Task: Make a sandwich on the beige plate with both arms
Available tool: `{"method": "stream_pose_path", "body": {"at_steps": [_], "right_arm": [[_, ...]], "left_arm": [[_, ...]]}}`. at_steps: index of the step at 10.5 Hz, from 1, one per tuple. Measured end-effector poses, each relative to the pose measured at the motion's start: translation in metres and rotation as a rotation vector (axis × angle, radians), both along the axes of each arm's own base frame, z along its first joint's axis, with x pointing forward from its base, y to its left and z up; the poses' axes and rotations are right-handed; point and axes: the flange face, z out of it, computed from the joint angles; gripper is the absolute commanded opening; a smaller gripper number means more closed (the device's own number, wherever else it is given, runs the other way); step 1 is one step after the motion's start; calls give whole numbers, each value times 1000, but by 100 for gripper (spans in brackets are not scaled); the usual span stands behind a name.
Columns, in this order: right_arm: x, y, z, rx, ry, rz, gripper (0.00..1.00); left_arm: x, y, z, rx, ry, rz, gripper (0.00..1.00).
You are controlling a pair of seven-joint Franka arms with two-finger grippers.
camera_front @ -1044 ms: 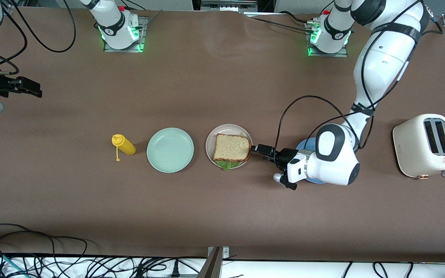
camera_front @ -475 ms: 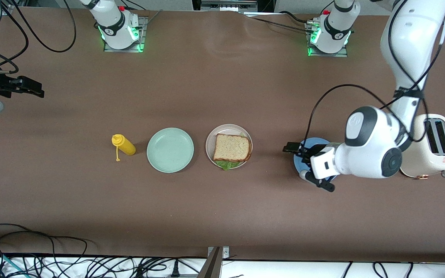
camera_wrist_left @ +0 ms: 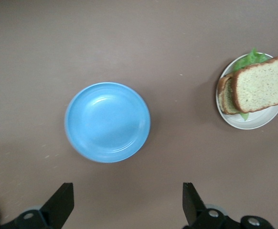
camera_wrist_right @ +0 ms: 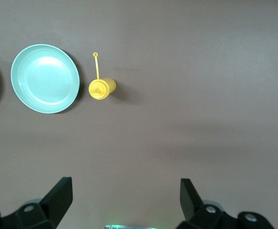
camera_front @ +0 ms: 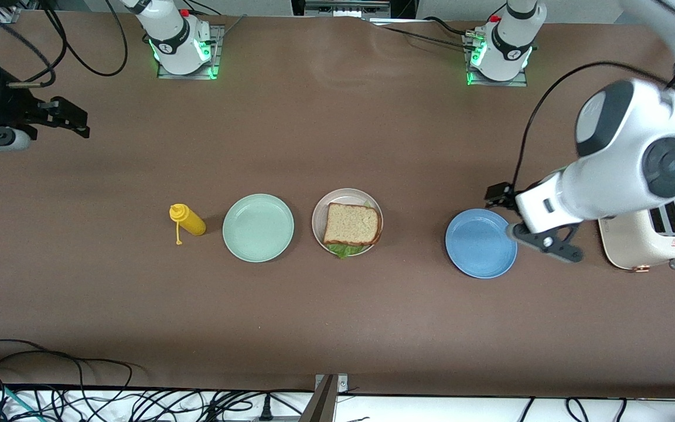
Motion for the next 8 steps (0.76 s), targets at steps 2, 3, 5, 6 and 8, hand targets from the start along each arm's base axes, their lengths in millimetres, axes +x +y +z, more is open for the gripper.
{"method": "stream_pose_path", "body": {"at_steps": [2,3,5,6,8], "right_arm": [[0,-3,5,-12,-12,-3,100],[1,-5,10,-13,-21,-7,100],[-1,-6,15,-13,-18,-8,100],[-1,-6,15,-14,-15,-8,100],[-2,-6,14,-14,-9,-8,100]], "left_arm": [[-24,27,45,50,-59,50,100],[-41,36,60,61,-72,64,100],[-67,41,74,91,-95,85,100],[-77,41,76,112,-100,93,100],[-90,42,72,119,-95,103,100]]}}
